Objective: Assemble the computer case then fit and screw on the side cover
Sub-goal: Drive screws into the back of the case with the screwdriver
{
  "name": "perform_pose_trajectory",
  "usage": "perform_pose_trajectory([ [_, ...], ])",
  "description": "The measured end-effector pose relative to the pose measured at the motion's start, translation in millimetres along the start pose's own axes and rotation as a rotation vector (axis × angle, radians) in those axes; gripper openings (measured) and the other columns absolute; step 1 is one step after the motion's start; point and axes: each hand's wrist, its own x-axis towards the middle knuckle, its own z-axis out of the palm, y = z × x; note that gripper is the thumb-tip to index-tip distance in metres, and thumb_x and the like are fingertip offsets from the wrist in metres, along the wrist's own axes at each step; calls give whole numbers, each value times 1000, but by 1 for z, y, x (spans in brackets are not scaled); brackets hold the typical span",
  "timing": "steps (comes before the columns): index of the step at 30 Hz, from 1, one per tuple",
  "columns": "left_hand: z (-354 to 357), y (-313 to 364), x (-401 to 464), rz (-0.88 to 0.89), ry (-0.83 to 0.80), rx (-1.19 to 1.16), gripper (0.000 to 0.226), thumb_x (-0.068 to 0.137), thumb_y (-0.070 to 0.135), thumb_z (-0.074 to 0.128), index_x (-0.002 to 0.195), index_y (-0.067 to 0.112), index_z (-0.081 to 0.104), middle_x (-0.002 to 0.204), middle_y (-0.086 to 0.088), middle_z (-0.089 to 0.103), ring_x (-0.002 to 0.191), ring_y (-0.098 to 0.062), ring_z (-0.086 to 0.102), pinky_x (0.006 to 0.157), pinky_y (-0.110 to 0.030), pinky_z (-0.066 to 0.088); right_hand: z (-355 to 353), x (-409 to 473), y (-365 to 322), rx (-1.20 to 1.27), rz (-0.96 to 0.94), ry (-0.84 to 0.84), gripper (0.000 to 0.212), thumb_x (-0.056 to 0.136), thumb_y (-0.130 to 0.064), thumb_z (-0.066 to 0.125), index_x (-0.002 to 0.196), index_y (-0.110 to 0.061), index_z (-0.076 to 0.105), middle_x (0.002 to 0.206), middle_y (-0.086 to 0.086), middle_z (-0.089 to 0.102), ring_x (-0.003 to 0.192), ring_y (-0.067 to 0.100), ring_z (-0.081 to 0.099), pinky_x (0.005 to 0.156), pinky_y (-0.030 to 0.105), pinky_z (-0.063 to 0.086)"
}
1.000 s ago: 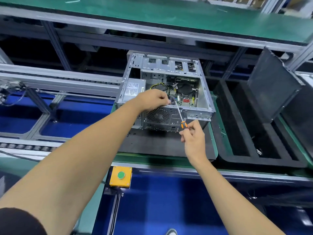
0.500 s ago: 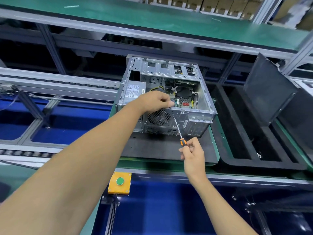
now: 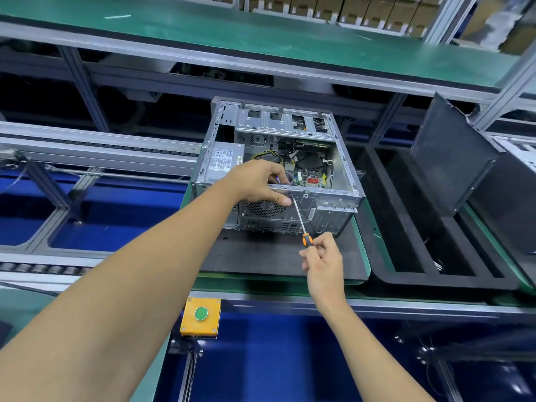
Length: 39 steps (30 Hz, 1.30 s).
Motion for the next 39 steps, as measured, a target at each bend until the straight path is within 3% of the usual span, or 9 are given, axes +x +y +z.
perform_pose_trajectory([
  [4,2,1,0,-18,23,-16,50,65,66,83,102,37,69,86,41,57,88,10,57,72,-22,42,1,0,0,-13,2,-11,22,93,5,47,81,-12,40,54,-3,55,53,13,45,51,24,39],
  [9,3,-1,1,-27,25,-26,50,64,69,83,100,38,69,76,52,53,86,17,55,74,-19,45,2,0,-1,-23,-1,-5,21,92,0,46,80,-17,41,62,11,59,53,11,47,51,22,39],
  [15,3,-3,2,-28,25,-32,50,63,70,82,100,38,69,86,42,60,90,17,57,80,-25,48,4,0,-2,-35,17,-3,23,93,-1,47,80,-18,40,64,8,63,54,13,48,52,24,39],
  [20,3,-3,0,-5,20,-12,49,64,71,81,99,40,68,78,54,53,92,14,58,80,-25,47,5,-3,-7,-43,38,2,22,94,0,47,80,-15,40,62,6,62,54,12,48,52,22,39],
  [23,2,-2,-1,11,25,3,48,66,70,80,101,40,68,86,49,54,104,4,62,84,-28,48,10,-7,-14,-53,54,14,21,93,-1,47,79,-13,37,57,-1,56,52,11,45,50,19,39],
  [27,1,-2,-2,21,8,-1,48,70,68,79,107,40,68,112,27,68,113,-1,62,95,-36,52,20,-14,-27,-29,131,34,27,92,-3,53,77,-14,34,65,9,52,52,13,44,51,25,38],
  [30,0,-3,-3,26,-5,-16,47,71,65,80,108,39,68,116,22,69,114,-2,62,98,-40,52,26,-18,-38,23,255,64,19,91,-6,55,77,-11,45,56,2,60,50,13,45,54,27,32],
  [35,-1,-3,-4,35,-21,-51,44,73,62,81,107,38,69,97,47,56,111,1,63,100,-40,51,28,-21,-59,174,442,107,18,93,-9,55,76,-8,61,63,3,70,34,19,39,37,19,27],
  [39,-2,-7,-2,56,-48,-98,41,74,57,82,108,36,70,87,58,52,109,3,63,102,-41,50,32,-18,-71,213,575,123,18,88,-7,57,74,-9,69,59,-2,59,33,17,40,36,17,22],
])
